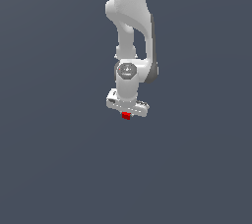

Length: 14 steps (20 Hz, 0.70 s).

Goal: Pick up the red cube and move it to a goal position.

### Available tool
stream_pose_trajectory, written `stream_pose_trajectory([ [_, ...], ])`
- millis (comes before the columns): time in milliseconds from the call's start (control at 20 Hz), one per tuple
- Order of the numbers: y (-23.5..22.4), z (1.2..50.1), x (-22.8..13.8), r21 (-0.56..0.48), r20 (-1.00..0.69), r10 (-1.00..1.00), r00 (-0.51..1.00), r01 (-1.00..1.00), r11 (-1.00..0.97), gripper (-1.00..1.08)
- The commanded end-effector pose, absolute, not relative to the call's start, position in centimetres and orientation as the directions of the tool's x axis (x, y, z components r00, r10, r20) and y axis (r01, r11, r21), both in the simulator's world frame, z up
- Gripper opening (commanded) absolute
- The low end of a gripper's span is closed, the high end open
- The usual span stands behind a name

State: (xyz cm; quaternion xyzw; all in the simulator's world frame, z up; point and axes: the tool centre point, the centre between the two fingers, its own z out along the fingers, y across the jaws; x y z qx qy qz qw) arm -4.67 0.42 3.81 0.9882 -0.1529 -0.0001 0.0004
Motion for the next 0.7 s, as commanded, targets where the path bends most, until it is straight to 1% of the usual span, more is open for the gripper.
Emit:
stream_pose_trajectory([
  [0, 2.6, 4.4, -3.4, 0.001, 0.0, -0.302, 0.953, -0.302, -0.953, -1.0],
  [300, 6.6, 5.3, -1.0, 0.001, 0.0, -0.302, 0.953, -0.302, -0.953, -1.0],
  [650, 8.5, 5.7, 0.3, 0.0, 0.0, -0.303, 0.953, -0.303, -0.953, -1.0],
])
